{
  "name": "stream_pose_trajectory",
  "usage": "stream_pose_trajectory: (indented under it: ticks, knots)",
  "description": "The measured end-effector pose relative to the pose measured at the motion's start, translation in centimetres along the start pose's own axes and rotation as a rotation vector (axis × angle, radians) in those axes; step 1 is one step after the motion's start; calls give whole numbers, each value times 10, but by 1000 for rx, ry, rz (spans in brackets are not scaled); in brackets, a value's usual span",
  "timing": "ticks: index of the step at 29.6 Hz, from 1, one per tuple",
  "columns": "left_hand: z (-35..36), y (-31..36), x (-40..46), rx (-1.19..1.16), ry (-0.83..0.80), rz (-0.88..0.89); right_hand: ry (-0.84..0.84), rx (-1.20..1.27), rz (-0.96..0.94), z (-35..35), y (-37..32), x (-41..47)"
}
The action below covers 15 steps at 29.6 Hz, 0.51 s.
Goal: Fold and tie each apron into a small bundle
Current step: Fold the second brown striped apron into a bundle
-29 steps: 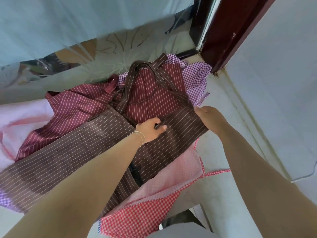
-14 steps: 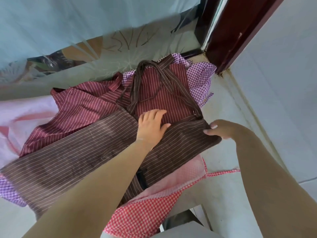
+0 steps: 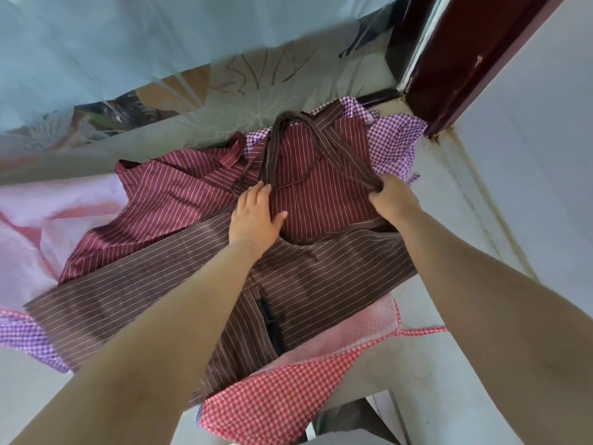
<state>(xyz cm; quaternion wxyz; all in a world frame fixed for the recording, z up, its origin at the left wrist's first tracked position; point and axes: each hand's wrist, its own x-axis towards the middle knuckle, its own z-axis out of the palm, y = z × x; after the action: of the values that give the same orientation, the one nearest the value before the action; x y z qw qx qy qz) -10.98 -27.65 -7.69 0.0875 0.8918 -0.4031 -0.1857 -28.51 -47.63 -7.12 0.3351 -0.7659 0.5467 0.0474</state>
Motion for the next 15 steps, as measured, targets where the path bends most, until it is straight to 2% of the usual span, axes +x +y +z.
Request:
stream_pose_trajectory:
  ticks: [2, 4, 6, 8, 9, 11, 13, 15]
  knots:
    - [-10, -5, 18, -22, -152, -62, 238, 247, 70, -6, 3, -1]
    - [-14, -9, 27, -6, -254, -85, 451, 618, 189, -16, 9, -2]
    - [-15, -11, 32, 13, -296, -90, 529, 967, 362, -30, 17, -3]
    - [-15, -11, 36, 28, -295, -110, 383, 1148, 453, -47, 29, -4]
    - [-14, -9, 38, 49, -283, -122, 252, 1126, 435, -57, 33, -5]
    - [-13, -5, 42, 114, -254, -139, -3, 929, 298, -71, 37, -5]
    - [-13, -1, 47, 171, -275, -168, -54, 918, 147, -83, 30, -9]
    - [-12, 1, 53, 239, -364, -203, -8, 1220, 39, -99, 23, -14]
